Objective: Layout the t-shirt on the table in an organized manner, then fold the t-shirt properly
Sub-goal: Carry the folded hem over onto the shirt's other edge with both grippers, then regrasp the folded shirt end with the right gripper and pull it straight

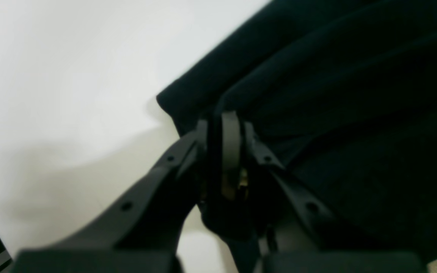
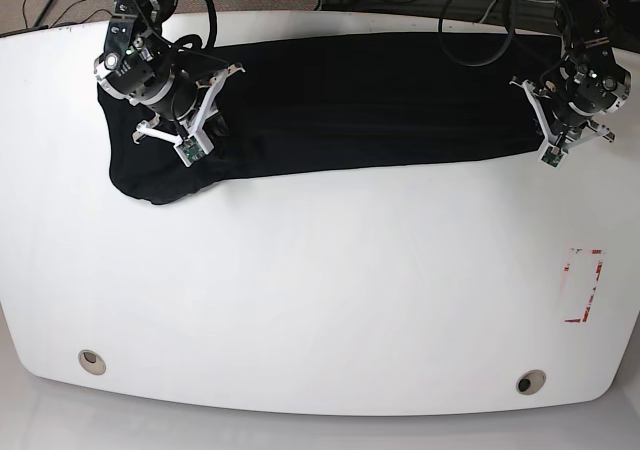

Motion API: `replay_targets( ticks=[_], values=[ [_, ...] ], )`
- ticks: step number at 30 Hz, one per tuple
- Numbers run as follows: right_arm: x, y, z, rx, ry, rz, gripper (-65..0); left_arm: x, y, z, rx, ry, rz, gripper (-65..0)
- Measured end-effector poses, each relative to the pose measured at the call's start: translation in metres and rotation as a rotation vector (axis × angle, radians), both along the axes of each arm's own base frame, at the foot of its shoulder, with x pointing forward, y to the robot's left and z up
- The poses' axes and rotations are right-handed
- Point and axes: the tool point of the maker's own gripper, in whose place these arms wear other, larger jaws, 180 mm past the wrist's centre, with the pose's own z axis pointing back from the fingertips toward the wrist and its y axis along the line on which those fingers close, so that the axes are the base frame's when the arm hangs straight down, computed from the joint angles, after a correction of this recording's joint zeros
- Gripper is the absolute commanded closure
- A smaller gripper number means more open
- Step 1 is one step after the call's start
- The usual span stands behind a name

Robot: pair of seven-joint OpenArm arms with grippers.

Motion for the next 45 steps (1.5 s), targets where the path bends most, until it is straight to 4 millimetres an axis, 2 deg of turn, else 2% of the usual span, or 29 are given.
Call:
replay_targets(
  ticks=[4, 7, 13, 17, 24, 27, 33, 35, 40, 45],
  values=[
    [-0.003, 0.000, -0.002, 0.002, 0.009, 0.000, -4.3, -0.002, 0.000, -0.001, 0.001, 0.005, 0.001, -2.4],
    [-0.006, 0.000, -0.004, 0.000, 0.018, -0.001, -12.8, -0.001, 0.001, -0.001, 0.004, 0.005, 0.001, -3.3],
    [-0.010, -0.005, -0.007, -0.019, 0.033, -0.013, -31.1, -0.006, 0.006, -0.003, 0.026, 0.021, 0.007, -16.7],
    [-0.013, -0.013, -0.008, -0.024, 0.037, -0.038, -36.9, -0.014, 0.007, -0.007, 0.034, 0.044, 0.011, -25.0],
    [-0.018, -0.046, -0.006, -0.021, 0.039, -0.165, -37.6, -0.017, 0.009, -0.008, 0.039, 0.052, 0.011, -29.0],
    [-0.017, -0.064, 0.005, 0.036, 0.002, -0.244, -37.6, -0.016, 0.009, -0.008, 0.039, 0.052, 0.011, -29.0],
    [-0.014, -0.102, 0.039, 0.155, -0.124, -0.372, -37.6, -0.018, 0.014, -0.006, 0.055, 0.061, 0.009, -29.2],
    [-0.010, -0.106, 0.048, 0.167, -0.146, -0.363, -37.6, -0.019, 0.017, -0.006, 0.066, 0.076, 0.014, -29.2],
    [0.011, -0.089, 0.069, 0.256, -0.217, -0.292, -37.7, -0.021, 0.020, -0.005, 0.080, 0.088, 0.017, -29.2],
    [0.030, -0.065, 0.076, 0.286, -0.239, -0.219, -37.7, -0.014, 0.018, 0.009, 0.101, 0.048, 0.001, -28.9]
  ],
)
